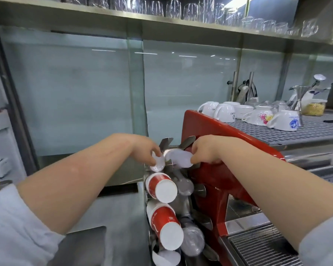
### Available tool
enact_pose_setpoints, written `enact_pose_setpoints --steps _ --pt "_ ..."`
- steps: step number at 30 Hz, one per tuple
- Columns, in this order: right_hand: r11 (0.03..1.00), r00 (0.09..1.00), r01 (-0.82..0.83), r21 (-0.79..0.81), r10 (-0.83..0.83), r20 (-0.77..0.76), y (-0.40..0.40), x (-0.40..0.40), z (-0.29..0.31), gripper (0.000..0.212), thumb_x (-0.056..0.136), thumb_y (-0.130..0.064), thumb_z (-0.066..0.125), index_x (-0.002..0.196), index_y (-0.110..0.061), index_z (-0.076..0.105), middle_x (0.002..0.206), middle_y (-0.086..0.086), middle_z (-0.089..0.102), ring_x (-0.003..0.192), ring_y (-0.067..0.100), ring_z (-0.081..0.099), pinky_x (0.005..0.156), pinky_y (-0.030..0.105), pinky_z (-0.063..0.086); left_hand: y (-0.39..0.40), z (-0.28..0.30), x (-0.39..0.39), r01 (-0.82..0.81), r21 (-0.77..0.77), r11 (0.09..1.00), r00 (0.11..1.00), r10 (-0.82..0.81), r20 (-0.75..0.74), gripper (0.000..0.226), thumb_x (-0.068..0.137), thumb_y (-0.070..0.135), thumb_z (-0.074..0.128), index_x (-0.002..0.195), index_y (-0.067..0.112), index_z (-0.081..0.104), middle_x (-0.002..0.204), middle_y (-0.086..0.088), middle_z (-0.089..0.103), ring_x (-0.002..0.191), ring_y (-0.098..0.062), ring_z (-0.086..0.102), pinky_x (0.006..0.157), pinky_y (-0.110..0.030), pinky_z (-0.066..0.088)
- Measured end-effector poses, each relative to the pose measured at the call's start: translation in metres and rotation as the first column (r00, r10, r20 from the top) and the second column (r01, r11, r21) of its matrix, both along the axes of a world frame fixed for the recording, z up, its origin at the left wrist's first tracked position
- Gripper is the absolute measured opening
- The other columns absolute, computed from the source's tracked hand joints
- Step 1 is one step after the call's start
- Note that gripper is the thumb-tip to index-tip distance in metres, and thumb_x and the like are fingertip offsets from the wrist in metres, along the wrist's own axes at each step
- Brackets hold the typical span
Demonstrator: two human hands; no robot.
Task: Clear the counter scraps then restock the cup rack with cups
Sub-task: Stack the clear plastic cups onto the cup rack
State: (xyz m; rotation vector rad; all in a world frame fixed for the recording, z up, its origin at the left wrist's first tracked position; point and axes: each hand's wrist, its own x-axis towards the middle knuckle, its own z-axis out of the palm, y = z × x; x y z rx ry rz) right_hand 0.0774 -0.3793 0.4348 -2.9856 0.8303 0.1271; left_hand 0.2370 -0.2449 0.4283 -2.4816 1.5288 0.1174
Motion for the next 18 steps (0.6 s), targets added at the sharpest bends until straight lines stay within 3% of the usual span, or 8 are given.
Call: enact_pose_setpoints --steps 5,9,14,18 --pt "0.991 0.991 -0.131 -0.017 0.131 0.019 0.019 -0.024 -0.002 0.038 0.086 -0.043 0.058 0.112 -0.017 0.069 0.108 0.006 0.071 0.099 0.028 0.066 0.090 0.040 0.053 0.050 0.000 -0.037 -0.027 0.040 0.999 0.999 0.028 -0.030 0.046 0.092 0.045 0.056 0.136 0.035 0.050 0.128 0.008 0.059 0.108 -0.014 0.055 0.101 -0.034 0.043" --pt "0.969 0.969 -0.245 -0.021 0.245 0.037 0.036 -0.050 -0.015 0.038 0.086 -0.048 0.060 0.116 -0.026 0.066 0.115 0.000 0.066 0.107 0.024 0.060 0.098 0.039 0.048 0.088 -0.015 -0.070 -0.028 0.028 0.999 0.995 0.030 -0.099 0.045 0.092 0.046 0.057 0.135 0.039 0.050 0.123 0.012 0.062 0.111 -0.012 0.057 0.102 -0.034 0.043" --pt "0.931 0.933 -0.358 0.076 0.353 0.070 0.061 -0.092 -0.046 0.036 0.087 -0.050 0.058 0.120 -0.035 0.061 0.104 -0.013 0.059 0.098 0.012 0.055 0.086 0.028 0.044 0.130 -0.050 -0.110 -0.067 0.004 0.998 0.976 0.066 -0.208 0.043 0.092 0.046 0.057 0.134 0.042 0.049 0.122 0.019 0.061 0.111 -0.006 0.057 0.098 -0.028 0.044" --pt "0.900 0.911 -0.413 0.142 0.408 0.067 0.076 -0.114 -0.095 0.041 0.086 -0.048 0.059 0.125 -0.035 0.057 0.103 -0.013 0.060 0.092 0.011 0.055 0.081 0.024 0.041 0.151 -0.093 -0.138 -0.072 0.009 0.997 0.960 0.072 -0.270 0.045 0.091 0.048 0.057 0.135 0.041 0.050 0.124 0.016 0.059 0.112 -0.007 0.057 0.100 -0.030 0.045"
